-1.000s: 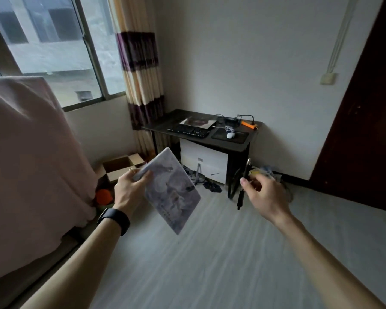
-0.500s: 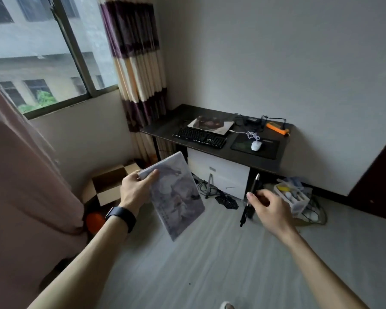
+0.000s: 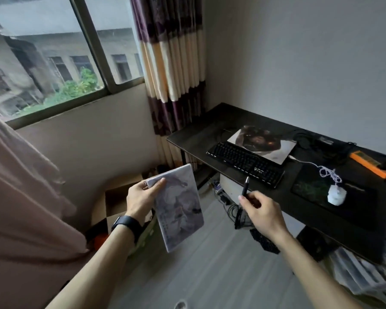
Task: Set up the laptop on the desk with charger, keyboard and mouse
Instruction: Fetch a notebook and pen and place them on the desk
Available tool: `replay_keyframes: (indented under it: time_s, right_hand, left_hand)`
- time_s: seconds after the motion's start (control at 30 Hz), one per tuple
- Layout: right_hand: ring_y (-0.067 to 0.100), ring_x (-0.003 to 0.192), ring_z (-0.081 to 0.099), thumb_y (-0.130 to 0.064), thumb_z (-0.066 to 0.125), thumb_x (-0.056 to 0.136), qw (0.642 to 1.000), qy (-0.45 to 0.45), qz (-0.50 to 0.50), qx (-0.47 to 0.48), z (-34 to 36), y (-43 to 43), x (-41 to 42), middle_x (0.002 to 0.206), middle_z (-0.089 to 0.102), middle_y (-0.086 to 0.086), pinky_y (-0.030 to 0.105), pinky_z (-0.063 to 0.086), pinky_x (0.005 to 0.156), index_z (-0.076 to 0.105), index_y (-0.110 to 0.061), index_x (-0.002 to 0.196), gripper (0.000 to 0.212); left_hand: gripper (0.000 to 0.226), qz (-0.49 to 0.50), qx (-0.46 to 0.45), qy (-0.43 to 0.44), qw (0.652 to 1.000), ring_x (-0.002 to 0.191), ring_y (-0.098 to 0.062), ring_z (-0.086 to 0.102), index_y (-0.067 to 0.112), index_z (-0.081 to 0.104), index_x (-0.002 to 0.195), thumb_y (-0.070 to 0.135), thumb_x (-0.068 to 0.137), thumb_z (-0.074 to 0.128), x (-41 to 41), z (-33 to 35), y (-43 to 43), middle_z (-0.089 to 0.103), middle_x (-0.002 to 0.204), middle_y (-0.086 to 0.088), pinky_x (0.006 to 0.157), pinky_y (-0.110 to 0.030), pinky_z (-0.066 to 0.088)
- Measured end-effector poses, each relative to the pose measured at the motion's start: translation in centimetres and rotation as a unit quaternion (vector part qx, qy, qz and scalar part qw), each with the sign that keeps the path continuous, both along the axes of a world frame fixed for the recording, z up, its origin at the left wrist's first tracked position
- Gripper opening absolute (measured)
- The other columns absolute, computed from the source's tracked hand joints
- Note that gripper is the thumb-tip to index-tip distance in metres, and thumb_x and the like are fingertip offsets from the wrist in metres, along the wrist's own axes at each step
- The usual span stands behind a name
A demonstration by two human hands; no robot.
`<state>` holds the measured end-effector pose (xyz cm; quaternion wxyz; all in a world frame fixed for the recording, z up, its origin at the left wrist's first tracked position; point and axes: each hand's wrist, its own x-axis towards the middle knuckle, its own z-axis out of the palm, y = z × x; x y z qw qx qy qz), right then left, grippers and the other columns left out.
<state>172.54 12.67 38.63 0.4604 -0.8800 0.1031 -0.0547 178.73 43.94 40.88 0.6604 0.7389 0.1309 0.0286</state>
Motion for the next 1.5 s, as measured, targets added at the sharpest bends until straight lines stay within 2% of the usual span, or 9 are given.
replay_keyframes:
  time_s: [0.17,0.33,0.6,0.77,0.87,1.1,1.27,1.37,1.5]
  right_hand:
    - [0.004,0.075,0.063,-0.045,0.067,0.090,1.000,0.014,-0.011,-0.007,-3.5,1.7,14.3,0.072,0.069,-0.011,0.017,0.041,0.062,0.068,-0.023,0.080,0.024]
    - [0.000,0.070,0.062,-0.041,0.068,0.090,0.999,0.025,-0.031,-0.002,-4.2,3.2,26.7,0.067,0.068,-0.011,0.010,0.042,0.062,0.065,-0.024,0.073,0.024]
    - [-0.002,0.071,0.061,-0.037,0.070,0.090,0.997,0.058,-0.052,0.017,-6.7,2.3,43.3,0.069,0.068,-0.009,0.015,0.043,0.064,0.067,-0.017,0.077,0.024]
    - [-0.006,0.070,0.062,-0.039,0.070,0.090,0.993,0.103,-0.046,0.030,-10.0,1.0,51.8,0.069,0.069,-0.014,0.012,0.043,0.064,0.064,-0.025,0.075,0.021]
    - [-0.001,0.072,0.065,-0.041,0.069,0.090,0.987,0.146,-0.052,0.036,-11.5,0.7,55.8,0.072,0.070,-0.013,0.028,0.051,0.074,0.067,-0.022,0.079,0.022]
    - [-0.001,0.072,0.064,-0.043,0.067,0.090,0.971,0.209,-0.106,0.042,-14.0,1.0,62.9,0.071,0.069,-0.012,0.026,0.051,0.074,0.066,-0.022,0.081,0.023]
    - [-0.001,0.071,0.063,-0.042,0.067,0.090,0.954,0.257,-0.147,0.049,-16.6,2.6,66.9,0.070,0.069,-0.011,0.022,0.049,0.072,0.067,-0.020,0.083,0.023]
    - [0.005,0.075,0.064,-0.044,0.065,0.091,0.942,0.296,-0.153,0.052,-18.3,3.4,68.7,0.073,0.067,-0.014,0.026,0.049,0.074,0.064,-0.021,0.086,0.023]
    - [0.005,0.073,0.058,-0.043,0.063,0.093,0.926,0.330,-0.172,0.064,-20.0,4.5,70.2,0.073,0.062,-0.017,0.024,0.042,0.070,0.059,-0.026,0.083,0.021]
  left_hand:
    - [0.025,-0.035,-0.009,0.026,0.999,0.082,-0.023,0.072,0.013,0.077,0.093,0.029,0.076,0.084,14.6,-3.0,1.9,0.077,0.090,-0.008,0.082,-0.046,0.058]
    - [0.023,-0.064,-0.003,0.048,0.997,0.087,-0.027,0.071,0.018,0.078,0.094,0.025,0.073,0.086,29.3,-4.0,2.3,0.077,0.092,-0.007,0.086,-0.049,0.057]
    - [0.032,-0.108,0.037,0.084,0.990,0.089,-0.025,0.074,0.025,0.074,0.094,0.043,0.070,0.083,49.2,-7.0,-0.3,0.077,0.091,-0.003,0.082,-0.050,0.059]
    - [0.026,-0.133,0.078,0.095,0.983,0.085,-0.016,0.074,0.031,0.073,0.094,0.042,0.072,0.082,58.9,-9.1,-2.7,0.077,0.089,0.001,0.083,-0.042,0.059]
    - [0.022,-0.171,0.114,0.122,0.971,0.083,-0.016,0.074,0.032,0.075,0.091,0.038,0.072,0.084,63.9,-10.1,-3.7,0.077,0.087,0.001,0.078,-0.040,0.061]
    - [0.025,-0.299,0.122,0.210,0.923,0.087,-0.024,0.073,0.010,0.073,0.099,0.022,0.079,0.082,74.9,-13.6,-5.8,0.076,0.093,-0.010,0.069,-0.028,0.059]
    - [0.018,-0.341,0.141,0.257,0.893,0.066,-0.005,0.069,0.013,0.073,0.091,0.024,0.079,0.082,81.5,-18.0,-7.8,0.072,0.078,0.001,0.056,-0.017,0.052]
    - [0.022,-0.314,0.153,0.255,0.902,0.077,-0.013,0.067,0.021,0.073,0.090,0.023,0.072,0.087,84.3,-21.2,-8.9,0.072,0.084,0.000,0.076,-0.030,0.058]
    - [0.060,-0.330,0.107,0.304,0.887,0.102,-0.024,0.060,0.001,0.055,0.131,-0.007,0.075,0.077,86.6,-23.8,-10.3,0.062,0.112,-0.013,0.100,-0.042,0.049]
